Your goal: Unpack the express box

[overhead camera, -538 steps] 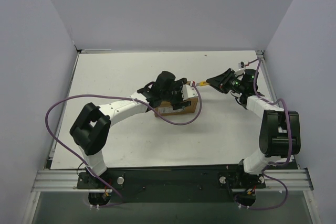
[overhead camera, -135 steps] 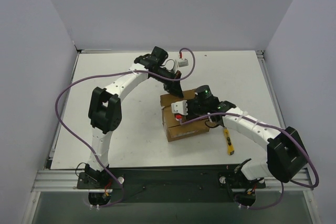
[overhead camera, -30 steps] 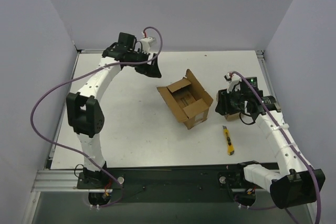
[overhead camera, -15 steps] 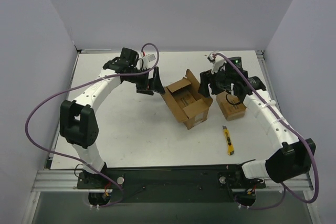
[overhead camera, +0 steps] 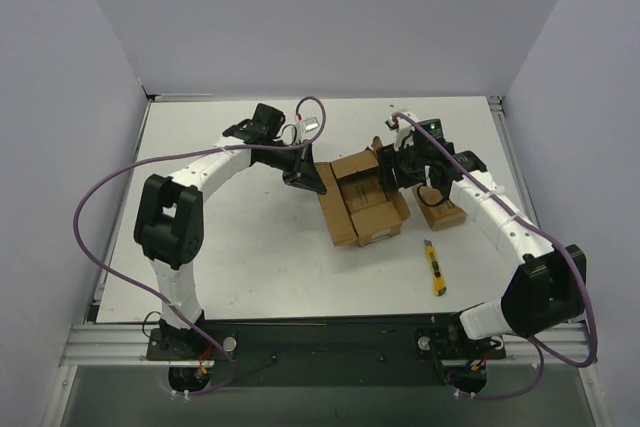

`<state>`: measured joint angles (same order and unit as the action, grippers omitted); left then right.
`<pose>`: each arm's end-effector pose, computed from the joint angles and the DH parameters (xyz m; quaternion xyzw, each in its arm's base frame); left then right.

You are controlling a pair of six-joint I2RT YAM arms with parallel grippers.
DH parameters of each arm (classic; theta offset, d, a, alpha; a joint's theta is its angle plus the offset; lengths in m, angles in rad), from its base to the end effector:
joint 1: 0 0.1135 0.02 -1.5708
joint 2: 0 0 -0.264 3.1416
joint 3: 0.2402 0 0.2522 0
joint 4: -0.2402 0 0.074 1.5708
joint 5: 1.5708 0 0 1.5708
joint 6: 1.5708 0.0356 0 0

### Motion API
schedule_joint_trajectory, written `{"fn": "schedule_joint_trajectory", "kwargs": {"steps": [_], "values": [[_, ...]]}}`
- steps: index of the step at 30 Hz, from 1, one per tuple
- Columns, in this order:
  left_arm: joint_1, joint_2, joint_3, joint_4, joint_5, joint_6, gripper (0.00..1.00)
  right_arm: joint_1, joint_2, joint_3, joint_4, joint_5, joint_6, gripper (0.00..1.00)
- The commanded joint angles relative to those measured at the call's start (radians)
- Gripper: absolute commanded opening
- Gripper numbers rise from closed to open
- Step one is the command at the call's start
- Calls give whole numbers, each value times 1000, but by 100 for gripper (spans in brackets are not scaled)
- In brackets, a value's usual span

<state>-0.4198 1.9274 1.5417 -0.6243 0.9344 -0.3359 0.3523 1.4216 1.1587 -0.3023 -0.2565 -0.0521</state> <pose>0.3648 -0.1942 0.2437 0.1605 0.8520 -0.4934 0.0700 0.3014 0.1204 0.3108 -0.2349 0.8390 0.1823 0.4558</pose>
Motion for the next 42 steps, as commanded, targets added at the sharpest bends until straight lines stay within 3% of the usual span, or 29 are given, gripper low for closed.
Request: {"fn": "schedule_joint_trajectory", "kwargs": {"steps": [1,5,9,18,23,30,42], "values": [[18,-27,-43,101,101,29,0,37,-128,61,96,98,-151,53],[30,-39,-77,132,107,8,0,206,-147,136,182,134,-294,54],[32,-33,-87,136,103,6,0,342,-116,104,215,71,-278,50],[19,-47,-138,58,58,98,0,304,-67,-180,284,57,24,37],[12,-47,-187,-24,1,204,0,248,-70,-254,295,42,35,34],[9,-27,-114,-15,33,187,0,220,-73,-300,327,14,89,55],[-20,-51,-115,49,60,118,0,280,49,-237,249,132,132,57]]}}
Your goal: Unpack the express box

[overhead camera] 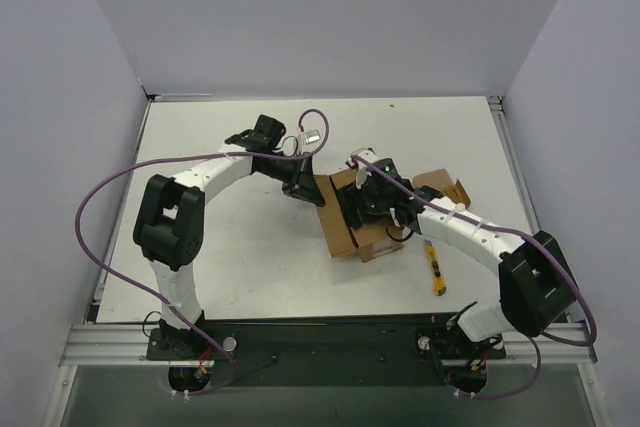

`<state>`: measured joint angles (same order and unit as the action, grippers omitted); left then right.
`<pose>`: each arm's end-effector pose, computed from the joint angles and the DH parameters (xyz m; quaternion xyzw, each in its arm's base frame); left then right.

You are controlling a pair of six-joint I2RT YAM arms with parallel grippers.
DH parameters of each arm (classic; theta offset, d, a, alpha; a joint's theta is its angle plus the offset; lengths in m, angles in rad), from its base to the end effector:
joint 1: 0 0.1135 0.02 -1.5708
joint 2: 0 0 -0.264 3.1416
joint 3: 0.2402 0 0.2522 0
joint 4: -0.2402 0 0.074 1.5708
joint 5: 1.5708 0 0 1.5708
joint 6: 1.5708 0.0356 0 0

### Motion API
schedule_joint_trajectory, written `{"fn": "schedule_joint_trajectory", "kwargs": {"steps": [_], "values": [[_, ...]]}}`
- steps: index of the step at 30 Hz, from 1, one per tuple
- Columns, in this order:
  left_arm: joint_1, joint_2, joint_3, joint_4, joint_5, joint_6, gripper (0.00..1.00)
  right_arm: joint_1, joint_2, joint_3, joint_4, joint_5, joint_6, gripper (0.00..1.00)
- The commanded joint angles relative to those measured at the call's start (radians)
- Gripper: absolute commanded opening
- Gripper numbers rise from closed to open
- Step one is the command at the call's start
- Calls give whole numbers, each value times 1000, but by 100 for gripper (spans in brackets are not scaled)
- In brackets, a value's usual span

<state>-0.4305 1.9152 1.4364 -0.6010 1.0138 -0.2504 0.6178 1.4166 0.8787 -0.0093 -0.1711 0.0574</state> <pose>0.3490 -0.1935 0.2205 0.1938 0.8340 -0.5148 0.0430 0.2522 0.1867 0.2436 -0.2804 0.8232 0.2319 0.4357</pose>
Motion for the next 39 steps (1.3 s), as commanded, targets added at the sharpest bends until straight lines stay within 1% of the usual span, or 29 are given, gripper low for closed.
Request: {"fn": "schedule_joint_trajectory", "kwargs": {"steps": [1,5,10,13,14,16,17,21,24,30,33,34,35,39], "values": [[-10,-41,-13,26,-20,34,0,17,65,48,-46,51,25,57],[-22,-30,-11,20,-23,39,0,31,110,74,-47,39,45,57],[-40,-22,-13,27,-34,34,0,60,163,118,-47,38,26,56],[-39,-22,-14,20,-38,40,0,92,186,123,-49,111,1,51],[-37,-24,-16,15,-38,45,0,95,185,120,-54,140,-2,45],[-33,-30,-27,4,-44,59,0,86,171,108,-63,211,-5,39],[-24,-33,-31,1,-50,63,0,76,163,95,-69,222,2,36],[-11,-38,-56,-28,-78,106,0,-21,133,80,-97,219,30,36],[-8,-38,-64,-33,-81,105,0,-49,134,95,-81,187,44,36],[-7,-25,-44,-37,-84,114,0,-46,156,123,-46,81,53,35],[-8,-28,-36,-33,-83,109,0,-43,147,126,-49,18,74,40],[-8,-28,-36,-31,-84,108,0,-27,143,132,-55,30,73,44],[-8,-30,-37,-28,-83,105,0,-17,137,134,-60,35,70,46],[-10,-31,-37,-16,-78,94,0,33,131,138,-69,77,38,48]]}}
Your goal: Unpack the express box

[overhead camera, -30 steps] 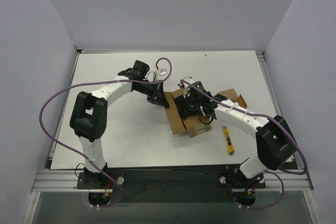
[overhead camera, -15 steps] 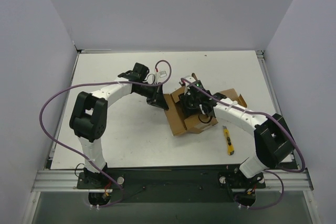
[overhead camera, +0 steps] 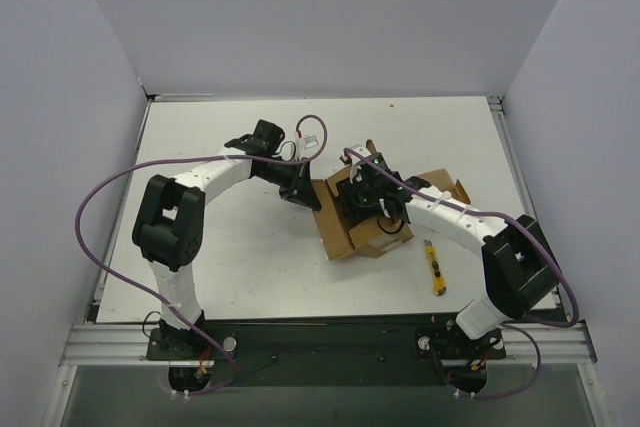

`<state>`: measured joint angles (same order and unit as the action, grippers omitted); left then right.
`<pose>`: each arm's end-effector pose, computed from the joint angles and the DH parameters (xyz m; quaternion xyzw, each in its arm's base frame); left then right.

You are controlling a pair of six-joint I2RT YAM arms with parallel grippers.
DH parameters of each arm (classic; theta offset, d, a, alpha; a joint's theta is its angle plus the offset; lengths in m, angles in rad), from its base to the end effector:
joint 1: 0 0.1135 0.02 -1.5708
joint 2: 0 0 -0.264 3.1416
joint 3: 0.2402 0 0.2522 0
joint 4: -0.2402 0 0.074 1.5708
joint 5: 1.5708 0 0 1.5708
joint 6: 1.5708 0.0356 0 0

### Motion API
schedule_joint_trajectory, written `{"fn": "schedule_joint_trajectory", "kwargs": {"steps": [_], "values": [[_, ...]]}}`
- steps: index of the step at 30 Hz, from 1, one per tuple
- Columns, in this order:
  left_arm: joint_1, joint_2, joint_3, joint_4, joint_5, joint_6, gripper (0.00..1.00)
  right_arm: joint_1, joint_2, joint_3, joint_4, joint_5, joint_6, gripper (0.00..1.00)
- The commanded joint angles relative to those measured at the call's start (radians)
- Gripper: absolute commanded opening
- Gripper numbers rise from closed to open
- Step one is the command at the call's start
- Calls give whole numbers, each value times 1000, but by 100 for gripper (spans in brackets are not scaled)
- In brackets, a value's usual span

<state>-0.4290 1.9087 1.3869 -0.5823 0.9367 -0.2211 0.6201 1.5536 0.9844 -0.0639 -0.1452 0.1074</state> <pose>0.3451 -0.1894 0.2076 0.1939 0.8526 -0.4821 0.0553 0.2755 0.2030 0.2314 -0.2573 0.8524 0.2208 0.3982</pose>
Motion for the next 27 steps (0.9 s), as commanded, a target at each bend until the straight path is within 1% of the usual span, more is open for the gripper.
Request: {"fn": "schedule_joint_trajectory", "kwargs": {"steps": [1,3,6,7,9,13,16,22,23,24,26,27], "values": [[-14,-25,12,-34,-1,65,0,39,-4,37,-14,47,-6,48],[-16,-23,18,-31,-1,65,0,47,-3,40,-17,29,-3,50],[-24,-25,17,-34,1,68,0,40,-1,46,-14,-26,52,52],[-25,-27,17,-34,-1,68,0,33,-6,51,-19,-65,55,53],[-25,-28,15,-31,-1,63,0,35,-7,65,-36,-56,54,54],[-25,-25,20,-30,-6,60,0,18,0,86,-40,-137,63,56],[-25,-22,26,-33,-7,57,0,23,2,114,-54,-166,54,57],[-25,-17,23,-2,22,23,0,81,69,96,-57,-4,15,56],[-25,-20,24,1,24,17,0,82,80,100,-62,18,18,54],[-25,-20,24,2,28,12,0,87,91,106,-66,72,21,50],[-27,-19,26,9,30,0,0,105,123,129,-89,140,14,46],[-28,-20,27,9,31,0,0,115,128,137,-94,264,5,41]]}}
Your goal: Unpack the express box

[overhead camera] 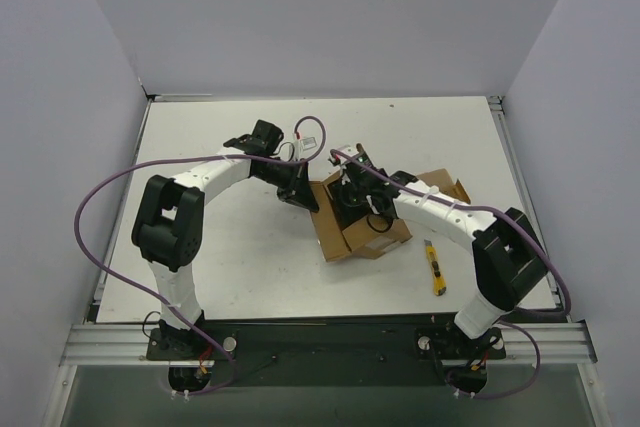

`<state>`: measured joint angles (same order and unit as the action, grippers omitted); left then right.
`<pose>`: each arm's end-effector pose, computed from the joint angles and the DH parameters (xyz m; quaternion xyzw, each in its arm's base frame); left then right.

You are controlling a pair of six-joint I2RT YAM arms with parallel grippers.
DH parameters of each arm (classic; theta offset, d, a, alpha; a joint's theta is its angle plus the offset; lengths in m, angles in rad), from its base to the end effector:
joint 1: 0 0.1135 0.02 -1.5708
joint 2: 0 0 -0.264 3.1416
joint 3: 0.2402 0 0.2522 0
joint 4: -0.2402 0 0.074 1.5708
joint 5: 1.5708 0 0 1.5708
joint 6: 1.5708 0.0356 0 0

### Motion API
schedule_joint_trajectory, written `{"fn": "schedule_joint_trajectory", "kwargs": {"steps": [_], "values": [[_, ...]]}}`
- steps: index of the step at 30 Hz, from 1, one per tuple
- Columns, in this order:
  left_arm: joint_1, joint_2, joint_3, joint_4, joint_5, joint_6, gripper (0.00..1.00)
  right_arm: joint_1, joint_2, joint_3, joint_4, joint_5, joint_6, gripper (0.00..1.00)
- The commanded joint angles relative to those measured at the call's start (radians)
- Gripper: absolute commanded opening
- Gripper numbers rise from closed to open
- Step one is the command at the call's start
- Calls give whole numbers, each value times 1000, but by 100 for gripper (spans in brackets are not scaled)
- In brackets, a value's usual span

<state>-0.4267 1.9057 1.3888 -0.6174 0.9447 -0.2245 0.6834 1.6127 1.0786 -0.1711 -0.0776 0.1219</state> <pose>0.3426 -0.1875 0.2080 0.1858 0.8550 -0.4825 0.0406 0.2742 0.2268 0.2332 -0.2670 0.8671 0.1966 0.3718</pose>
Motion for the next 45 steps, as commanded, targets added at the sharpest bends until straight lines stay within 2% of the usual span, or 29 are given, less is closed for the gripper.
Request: {"fn": "schedule_joint_trajectory", "kwargs": {"steps": [1,4,7,10,13,21,25,26,28,38,40,41,43,45], "values": [[-30,-17,26,44,22,2,0,64,69,47,15,228,-17,40],[-29,-19,24,38,16,2,0,70,52,41,16,329,-83,38],[-27,-23,21,36,11,-6,0,50,29,21,6,284,-146,38],[-24,-20,19,47,23,-16,0,36,12,7,4,220,-188,29],[-21,-16,21,41,23,-16,0,30,-11,7,-1,225,-217,20],[-18,-20,18,68,45,-39,0,-18,6,72,-80,216,-304,21],[-17,-23,26,71,65,-49,0,-50,21,109,-90,219,-326,13],[-17,-25,24,76,66,-53,0,-53,24,113,-93,217,-333,5],[-15,-28,18,91,71,-62,0,-59,29,122,-94,213,-349,0],[-7,-30,19,133,104,-93,0,-62,38,162,-114,105,-274,0],[-9,-30,21,136,108,-96,0,-67,41,158,-120,55,-236,9],[-9,-30,21,139,109,-96,0,-64,42,158,-123,38,-232,19],[-12,-28,21,140,108,-96,0,-61,49,149,-125,32,-208,26],[-17,-30,22,140,111,-98,0,-58,62,146,-122,19,-202,28]]}}
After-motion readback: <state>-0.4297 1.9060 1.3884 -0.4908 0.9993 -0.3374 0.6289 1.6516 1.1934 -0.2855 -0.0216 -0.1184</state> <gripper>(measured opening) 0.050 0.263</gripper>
